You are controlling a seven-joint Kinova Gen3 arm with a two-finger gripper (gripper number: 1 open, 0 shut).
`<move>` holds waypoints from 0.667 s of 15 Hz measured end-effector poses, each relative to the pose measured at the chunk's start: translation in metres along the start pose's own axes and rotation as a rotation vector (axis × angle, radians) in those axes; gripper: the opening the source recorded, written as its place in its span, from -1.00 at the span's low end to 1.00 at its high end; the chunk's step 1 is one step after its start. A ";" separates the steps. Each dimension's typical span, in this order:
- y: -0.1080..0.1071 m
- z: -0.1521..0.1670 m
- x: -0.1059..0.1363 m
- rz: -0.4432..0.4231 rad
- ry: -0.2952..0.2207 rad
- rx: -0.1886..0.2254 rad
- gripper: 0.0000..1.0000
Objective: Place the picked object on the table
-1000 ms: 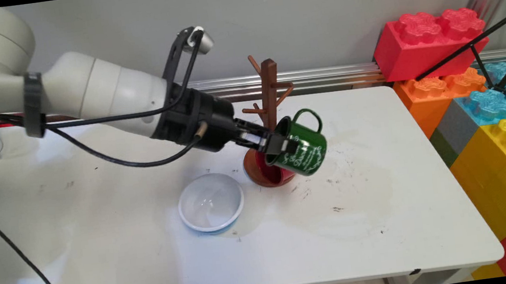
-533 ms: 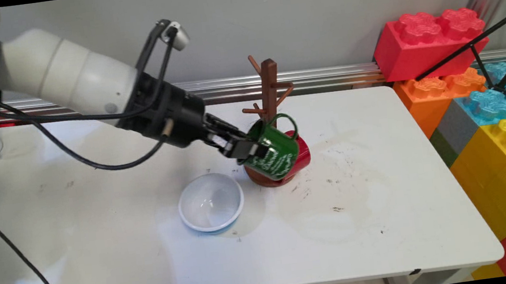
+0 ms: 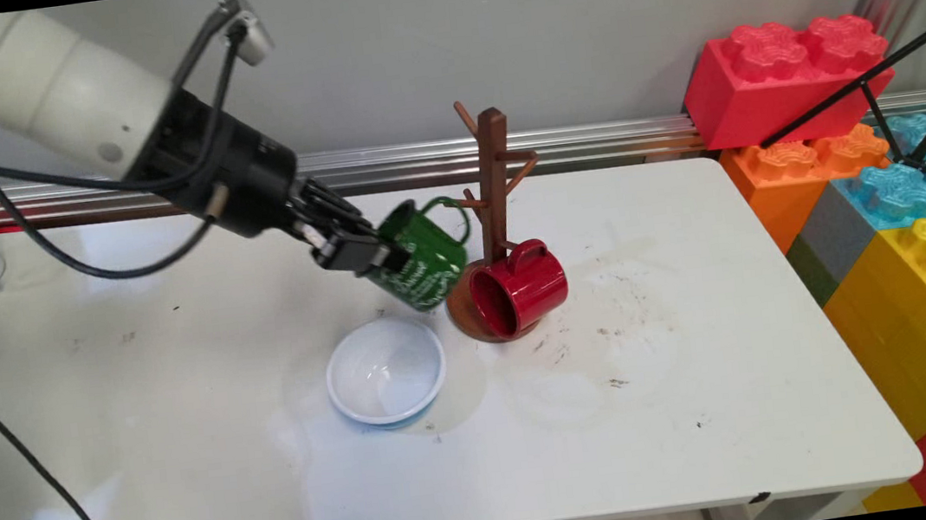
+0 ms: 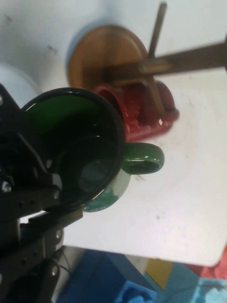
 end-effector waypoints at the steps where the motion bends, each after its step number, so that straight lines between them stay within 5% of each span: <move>1: -0.006 -0.006 0.000 0.015 -0.016 0.013 -1.00; 10: -0.065 -0.040 -0.010 0.193 -0.165 0.120 -1.00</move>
